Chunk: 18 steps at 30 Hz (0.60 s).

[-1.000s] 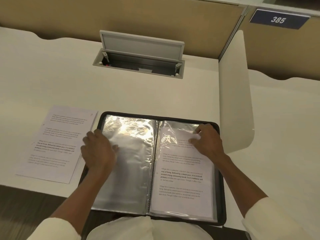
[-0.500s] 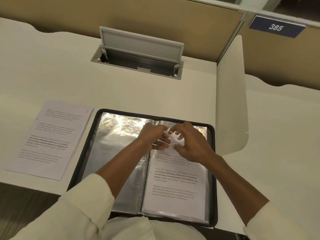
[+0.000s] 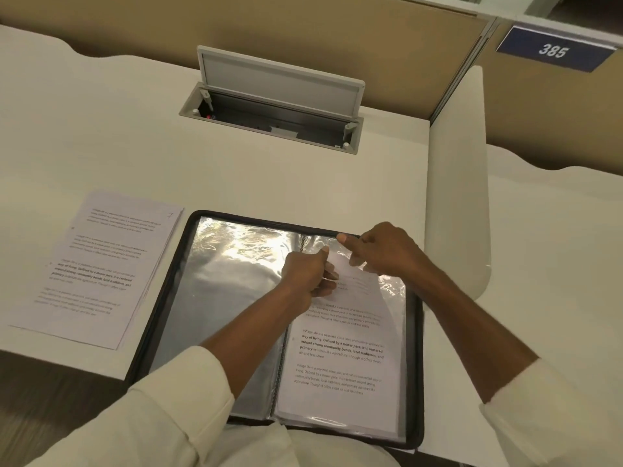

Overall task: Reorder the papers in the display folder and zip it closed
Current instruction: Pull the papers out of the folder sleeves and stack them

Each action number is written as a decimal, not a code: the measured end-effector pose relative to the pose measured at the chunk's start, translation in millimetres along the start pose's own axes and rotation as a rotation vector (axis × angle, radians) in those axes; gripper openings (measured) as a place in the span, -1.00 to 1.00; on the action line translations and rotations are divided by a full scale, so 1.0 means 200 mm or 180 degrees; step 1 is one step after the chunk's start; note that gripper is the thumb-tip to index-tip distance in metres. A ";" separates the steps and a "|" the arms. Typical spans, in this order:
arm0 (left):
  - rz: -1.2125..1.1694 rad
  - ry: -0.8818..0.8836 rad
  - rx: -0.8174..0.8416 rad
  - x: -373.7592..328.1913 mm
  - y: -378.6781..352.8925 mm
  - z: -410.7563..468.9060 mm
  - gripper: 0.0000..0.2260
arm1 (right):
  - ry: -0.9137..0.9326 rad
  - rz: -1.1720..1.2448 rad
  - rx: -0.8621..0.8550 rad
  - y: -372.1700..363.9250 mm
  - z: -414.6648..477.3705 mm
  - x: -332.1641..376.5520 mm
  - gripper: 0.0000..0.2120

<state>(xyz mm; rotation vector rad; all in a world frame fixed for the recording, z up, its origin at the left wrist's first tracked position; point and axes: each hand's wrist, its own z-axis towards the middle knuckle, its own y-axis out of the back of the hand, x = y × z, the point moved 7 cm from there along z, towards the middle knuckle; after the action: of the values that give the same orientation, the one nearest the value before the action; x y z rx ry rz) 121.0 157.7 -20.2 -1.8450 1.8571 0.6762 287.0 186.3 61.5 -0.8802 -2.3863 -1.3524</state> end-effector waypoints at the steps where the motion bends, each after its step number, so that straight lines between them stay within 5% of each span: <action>1: -0.0017 0.0011 -0.0027 0.01 -0.01 0.00 -0.67 | -0.0086 -0.0068 0.0108 0.01 0.04 0.00 -0.50; 6: -0.0050 -0.0100 -0.0202 0.02 -0.05 -0.03 -0.75 | -0.0072 -0.0795 0.0595 0.02 0.22 0.04 -0.77; 14: 0.0102 -0.0399 -0.0418 0.01 -0.04 -0.04 -0.74 | -0.0579 -0.1195 0.1448 -0.06 0.34 0.00 -0.54; 18: 0.0371 -0.0802 -0.0438 0.01 -0.05 -0.06 -0.41 | -0.0726 -0.1447 0.1565 -0.08 0.38 -0.01 -0.45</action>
<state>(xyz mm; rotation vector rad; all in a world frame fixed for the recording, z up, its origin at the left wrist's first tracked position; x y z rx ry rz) 130.9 149.4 -11.8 -1.6526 1.7995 1.0497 283.5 242.4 8.6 -0.3836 -3.0307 -0.7357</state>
